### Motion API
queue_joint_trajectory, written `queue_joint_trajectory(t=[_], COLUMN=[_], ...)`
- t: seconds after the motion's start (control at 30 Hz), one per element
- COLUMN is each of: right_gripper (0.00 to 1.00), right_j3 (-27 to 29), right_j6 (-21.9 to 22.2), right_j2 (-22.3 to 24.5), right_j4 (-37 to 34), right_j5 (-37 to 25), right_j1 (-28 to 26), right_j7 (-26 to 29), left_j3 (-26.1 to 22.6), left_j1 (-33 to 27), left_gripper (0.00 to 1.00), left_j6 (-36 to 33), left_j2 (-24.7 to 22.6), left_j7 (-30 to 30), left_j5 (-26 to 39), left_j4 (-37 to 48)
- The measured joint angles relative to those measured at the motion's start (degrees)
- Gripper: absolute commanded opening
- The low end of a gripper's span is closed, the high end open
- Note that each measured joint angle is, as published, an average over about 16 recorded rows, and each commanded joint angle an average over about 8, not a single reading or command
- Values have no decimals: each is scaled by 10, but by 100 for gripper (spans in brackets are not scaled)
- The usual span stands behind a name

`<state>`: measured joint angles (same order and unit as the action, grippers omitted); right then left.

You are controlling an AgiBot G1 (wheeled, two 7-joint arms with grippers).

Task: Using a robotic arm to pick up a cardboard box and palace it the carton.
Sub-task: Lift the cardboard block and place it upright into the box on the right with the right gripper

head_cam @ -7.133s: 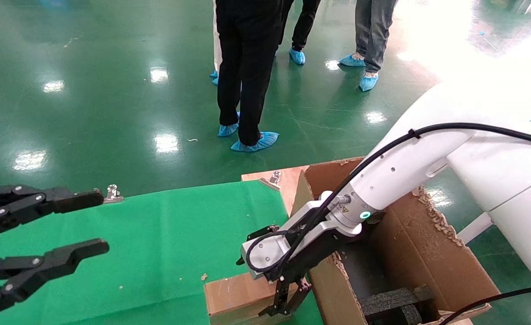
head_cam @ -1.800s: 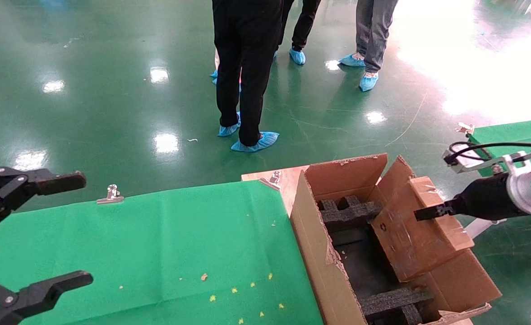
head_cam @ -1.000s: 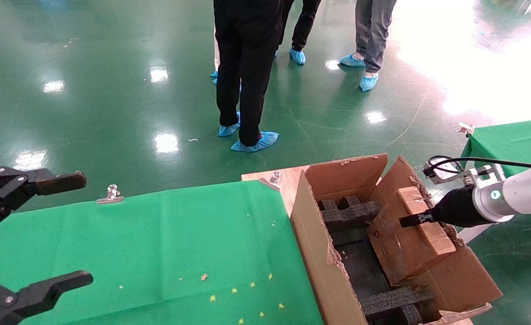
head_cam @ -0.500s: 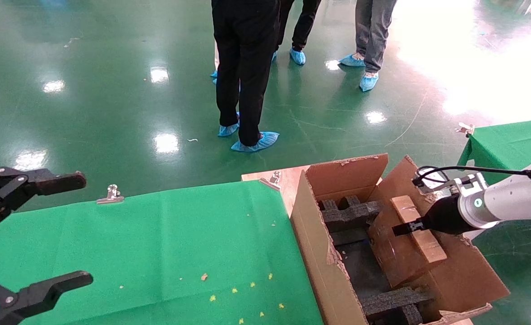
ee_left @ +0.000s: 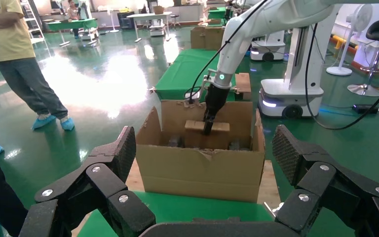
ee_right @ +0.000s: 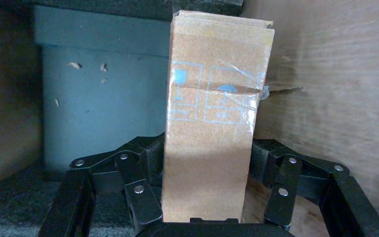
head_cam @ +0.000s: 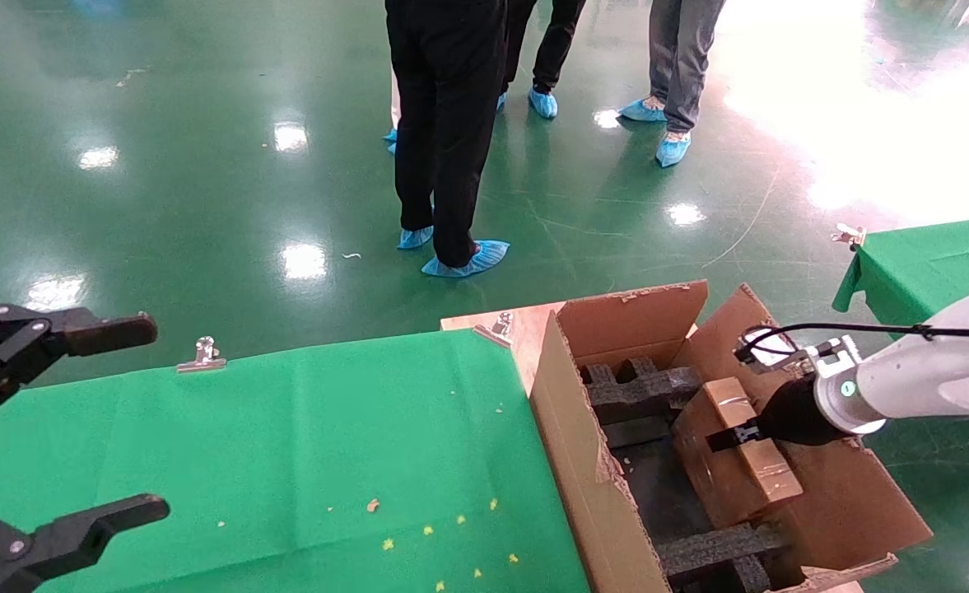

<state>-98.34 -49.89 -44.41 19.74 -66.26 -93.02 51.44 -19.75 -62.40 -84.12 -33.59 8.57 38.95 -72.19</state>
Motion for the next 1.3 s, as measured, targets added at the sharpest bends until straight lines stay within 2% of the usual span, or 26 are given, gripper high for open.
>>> queue_joint_trajectory(t=[0.33,0.37,0.6,0.63,1.3], right_gripper=[0,8,95,100,100], right_j3=[5,6,9,9,9], right_j6=[-2,-3,-5,-6,-6], right_j2=[-33,-36,-48,-49,-49], right_j4=[-51,-55,-77,-78,-76], right_j5=[9,10,14,15,16], right_j1=[18,20,26,26,25], right_j7=[-28,-31,-44,-45,-46], left_j3=[0,0,0,0,0], left_j1=[0,0,0,0,0], left_gripper=[100,100,100,100,100], left_j6=[0,0,0,0,0], left_j2=[0,0,0,0,0], left_j7=[0,0,0,0,0], left_j5=[0,0,0,0,0], left_j4=[0,0,0,0,0])
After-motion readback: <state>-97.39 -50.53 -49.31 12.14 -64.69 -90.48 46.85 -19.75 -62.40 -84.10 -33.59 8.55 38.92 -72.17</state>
